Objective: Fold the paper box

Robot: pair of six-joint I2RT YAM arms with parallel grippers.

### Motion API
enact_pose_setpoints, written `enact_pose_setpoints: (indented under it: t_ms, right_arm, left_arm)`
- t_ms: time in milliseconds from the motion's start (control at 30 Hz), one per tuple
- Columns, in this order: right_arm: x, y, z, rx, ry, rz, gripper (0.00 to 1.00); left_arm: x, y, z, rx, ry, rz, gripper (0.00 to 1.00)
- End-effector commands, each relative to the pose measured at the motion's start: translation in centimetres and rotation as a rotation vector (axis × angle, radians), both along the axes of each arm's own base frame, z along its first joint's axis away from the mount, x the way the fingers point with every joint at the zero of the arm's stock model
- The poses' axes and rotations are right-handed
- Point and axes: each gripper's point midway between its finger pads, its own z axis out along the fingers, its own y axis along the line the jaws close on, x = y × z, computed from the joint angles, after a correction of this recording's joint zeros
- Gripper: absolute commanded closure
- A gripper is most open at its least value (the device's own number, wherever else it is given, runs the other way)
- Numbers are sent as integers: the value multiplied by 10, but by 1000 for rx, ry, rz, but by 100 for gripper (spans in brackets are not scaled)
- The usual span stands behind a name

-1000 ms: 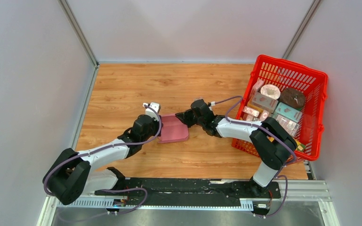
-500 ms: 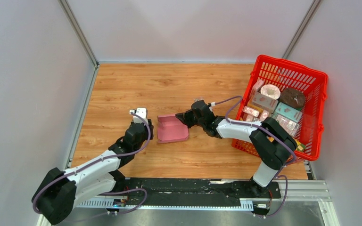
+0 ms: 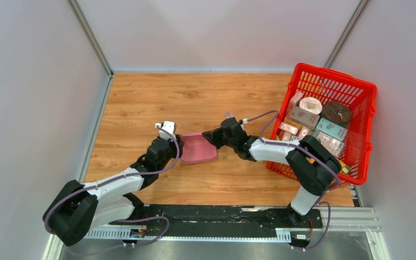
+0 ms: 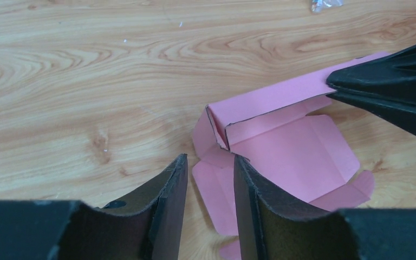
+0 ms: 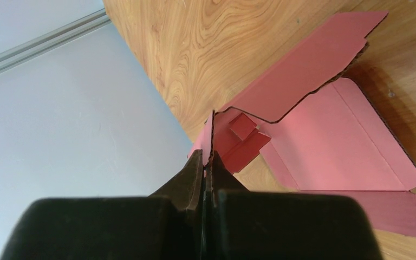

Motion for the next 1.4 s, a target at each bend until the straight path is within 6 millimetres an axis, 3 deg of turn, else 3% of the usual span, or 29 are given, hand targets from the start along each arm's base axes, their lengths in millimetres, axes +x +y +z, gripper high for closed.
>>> enact_pose_setpoints:
  t_ms: [0,167,300,333,467,767,1033,1133,1367]
  right_arm:
    - [-10,-10,-29,-90,23,12,100]
    - [-8,-13,-27,-131,-2,17,100]
    - [-8,-19,-33,-168,-11,11,100]
    - [-7,-20,-33,-178,-17,12,100]
    - [-4,-18,-28,-184,-35,10,100]
    - [0,-12,-22,-165,-29,14,100]
    - [-3,-4,-29,-164,-15,28,100]
    - [-5,-1,-31,-178,-21,44,100]
    - [-9,-5,-41,-212,-15,49,100]
  left_arm:
    - [7,-11,14,-19,-63,-44,54]
    - [12,-14,11,5,-56,-47,55]
    - [10,-6,10,32,-58,-29,64]
    - [5,-1,4,44,-42,-25,64]
    - [2,12,11,25,-85,29,59]
    - [14,-15,4,24,-21,-44,57]
    - [27,-28,4,-43,-24,-25,56]
    - [29,-24,0,-80,-16,28,60]
    - [34,-16,5,-101,-52,89,57]
